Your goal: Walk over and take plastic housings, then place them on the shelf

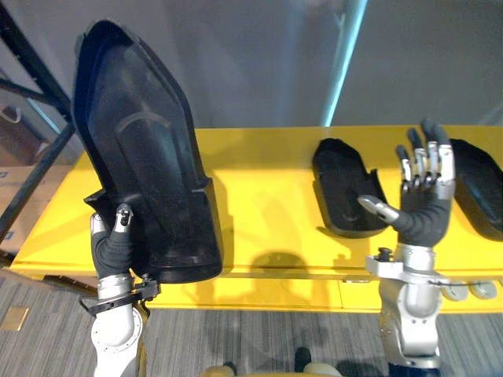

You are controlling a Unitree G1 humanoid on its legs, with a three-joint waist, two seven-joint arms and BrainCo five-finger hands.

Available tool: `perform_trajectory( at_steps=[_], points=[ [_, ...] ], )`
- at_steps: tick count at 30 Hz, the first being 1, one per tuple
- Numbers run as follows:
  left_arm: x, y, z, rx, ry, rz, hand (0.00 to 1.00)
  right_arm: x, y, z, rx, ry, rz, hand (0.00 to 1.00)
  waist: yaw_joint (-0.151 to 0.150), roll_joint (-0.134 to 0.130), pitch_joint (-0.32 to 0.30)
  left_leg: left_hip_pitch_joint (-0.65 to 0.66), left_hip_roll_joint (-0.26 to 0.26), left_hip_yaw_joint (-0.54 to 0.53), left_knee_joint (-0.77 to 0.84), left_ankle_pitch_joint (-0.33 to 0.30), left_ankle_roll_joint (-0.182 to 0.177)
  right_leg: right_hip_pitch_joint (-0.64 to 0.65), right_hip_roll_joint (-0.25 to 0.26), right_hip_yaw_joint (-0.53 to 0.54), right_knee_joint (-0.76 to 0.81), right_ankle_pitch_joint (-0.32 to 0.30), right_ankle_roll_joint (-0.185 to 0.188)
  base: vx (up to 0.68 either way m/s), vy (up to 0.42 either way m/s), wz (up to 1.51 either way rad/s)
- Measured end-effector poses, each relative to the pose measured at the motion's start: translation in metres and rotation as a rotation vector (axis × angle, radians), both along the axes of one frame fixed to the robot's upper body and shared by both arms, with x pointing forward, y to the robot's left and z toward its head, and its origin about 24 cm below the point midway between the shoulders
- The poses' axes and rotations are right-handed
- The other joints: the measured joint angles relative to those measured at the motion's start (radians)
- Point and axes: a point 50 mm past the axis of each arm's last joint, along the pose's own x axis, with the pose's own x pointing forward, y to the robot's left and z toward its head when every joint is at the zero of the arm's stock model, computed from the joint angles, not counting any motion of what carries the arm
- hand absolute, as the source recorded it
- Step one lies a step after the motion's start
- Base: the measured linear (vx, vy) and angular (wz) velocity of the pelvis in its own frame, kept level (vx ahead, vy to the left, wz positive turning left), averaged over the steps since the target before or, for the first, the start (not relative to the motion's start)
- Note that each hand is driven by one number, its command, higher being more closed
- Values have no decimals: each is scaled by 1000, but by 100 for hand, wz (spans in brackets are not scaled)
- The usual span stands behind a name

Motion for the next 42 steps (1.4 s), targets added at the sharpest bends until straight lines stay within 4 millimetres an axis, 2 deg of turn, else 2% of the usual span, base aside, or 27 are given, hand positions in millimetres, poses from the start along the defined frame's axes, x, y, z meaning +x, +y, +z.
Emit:
perform_trajectory(
  at_steps=[3, 8, 10, 11, 15, 19, 24, 27, 29, 33, 42],
  points=[
    [10, 12, -8, -29, 61, 49, 100, -2, -2, -7, 25, 41, 34, 0, -4, 5, -4, 0, 5, 19, -1, 0, 0, -2, 8, 19, -21, 18, -4, -36, -18, -25],
    [31, 31, -54, -198, 279, 109, 100, -3, -3, -16, 25, 93, 94, 0, -30, 20, -14, 11, 14, 29, -1, 0, -1, -2, 20, 27, -30, 21, -9, -46, -24, -7],
    [38, 33, -62, -227, 308, 134, 100, -2, -2, -17, 21, 99, 120, 0, -32, 20, -14, 11, 15, 32, 1, 0, -1, -2, 22, 29, -29, 22, -11, -29, -13, -5],
    [48, 37, -68, -234, 341, 160, 100, -1, 1, -19, 4, 110, 149, 0, -32, 20, -14, 11, 16, 33, 1, 1, -3, -3, 24, 31, -29, 24, -13, -26, -12, -5],
    [70, 50, -69, -250, 408, 171, 100, 6, 10, -22, -54, 145, 237, 0, -38, 22, -14, 2, 19, 54, 1, 4, -6, -20, 29, 51, -28, 33, -18, -19, -10, -15],
    [79, 45, -68, -244, 445, 127, 100, 8, 12, -22, -76, 164, 267, 0, -57, 28, -16, -4, 13, 52, 0, 7, -2, -26, 28, 51, -20, 40, -18, 0, 0, 0],
    [96, 34, -81, -183, 584, 57, 100, 10, 22, -26, -87, 204, 352, 0, -64, 43, -14, -8, 7, 53, -6, 15, 2, -36, 30, 57, -30, 48, -17, -35, -6, -3],
    [102, 37, -82, -106, 650, 22, 100, 10, 27, -28, -111, 217, 392, 0, -73, 50, -10, -7, 7, 54, -6, 17, 2, -39, 30, 59, -31, 49, -18, -61, -6, -2],
    [107, 44, -81, -82, 700, 2, 100, 10, 28, -27, -149, 219, 416, 0, -85, 63, -4, -7, 5, 59, -6, 17, 2, -43, 29, 68, -31, 50, -18, -48, 1, -8],
    [115, 49, -83, -69, 793, -17, 100, 11, 26, -26, -212, 233, 422, 0, -90, 84, 1, -12, 4, 80, -6, 19, 3, -58, 31, 89, -30, 63, -20, -22, 1, -16],
    [126, 50, -82, -72, 863, -53, 100, 13, 25, -23, -258, 252, 428, 0, -114, 99, 9, -21, 4, 88, -9, 27, 4, -75, 24, 106, -31, 74, -19, -26, 5, -4]
  ],
)
